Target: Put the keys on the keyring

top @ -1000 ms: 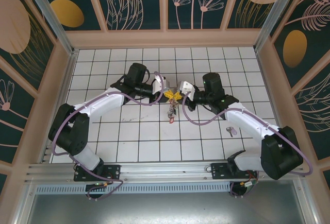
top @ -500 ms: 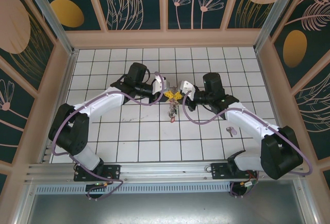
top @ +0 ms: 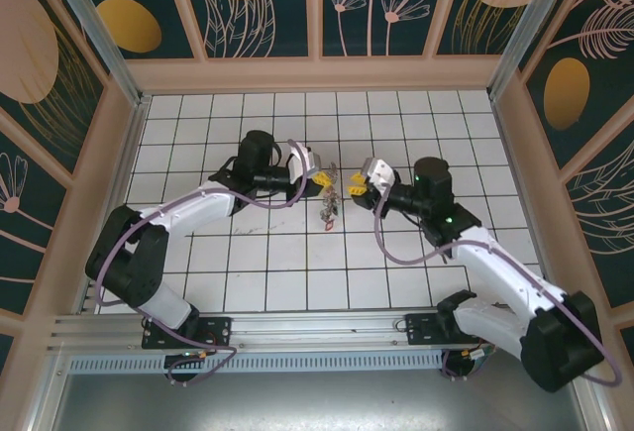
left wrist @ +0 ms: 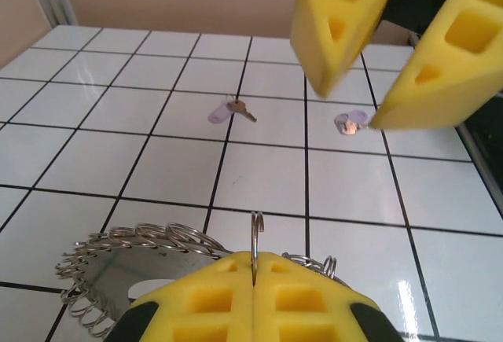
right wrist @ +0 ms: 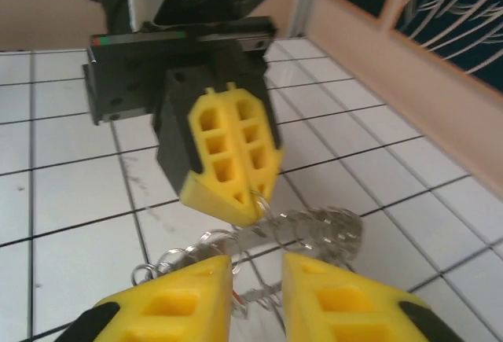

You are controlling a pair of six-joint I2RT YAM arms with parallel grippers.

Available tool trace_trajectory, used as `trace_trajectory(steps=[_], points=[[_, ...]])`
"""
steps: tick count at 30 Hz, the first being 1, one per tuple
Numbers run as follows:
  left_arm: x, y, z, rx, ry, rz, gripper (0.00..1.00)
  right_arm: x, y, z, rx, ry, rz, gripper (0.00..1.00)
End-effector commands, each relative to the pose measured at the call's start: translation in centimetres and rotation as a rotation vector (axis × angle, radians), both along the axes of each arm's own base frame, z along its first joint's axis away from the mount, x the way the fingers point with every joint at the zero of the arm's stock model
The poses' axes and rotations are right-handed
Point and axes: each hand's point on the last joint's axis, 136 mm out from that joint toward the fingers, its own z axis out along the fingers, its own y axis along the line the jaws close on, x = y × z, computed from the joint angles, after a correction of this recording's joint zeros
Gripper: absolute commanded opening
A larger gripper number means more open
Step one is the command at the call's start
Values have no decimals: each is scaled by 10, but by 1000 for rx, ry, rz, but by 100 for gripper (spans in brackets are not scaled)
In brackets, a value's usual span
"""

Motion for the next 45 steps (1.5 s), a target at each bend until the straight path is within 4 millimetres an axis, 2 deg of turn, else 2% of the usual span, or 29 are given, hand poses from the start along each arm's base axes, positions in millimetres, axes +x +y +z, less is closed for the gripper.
trace_trajectory(steps=[1,3,6,11,14,17,23,34,45], points=[[-1,-4,38,-124,-43,12,0,34,-40,25,173,59,-323,28],[0,-4,39,-137,-27,29,0,58,-78,23,252,173,-546,30],[2,-3,37,-136,6,46,0,82,-136,0,353,399,-804,31],[-2,-2,33,-128,20,54,0,90,-207,-58,455,683,-1065,32],[-3,0,34,-127,20,63,0,89,-239,-90,477,809,-1146,32],[-5,2,34,-127,19,69,0,90,-262,-117,486,904,-1211,33],[-4,4,38,-137,14,87,0,103,-273,-147,420,967,-1247,35],[-8,6,43,-148,9,89,0,122,-273,-179,348,1062,-1211,35],[-6,4,42,-146,13,85,0,110,-266,-198,310,1125,-1205,35]])
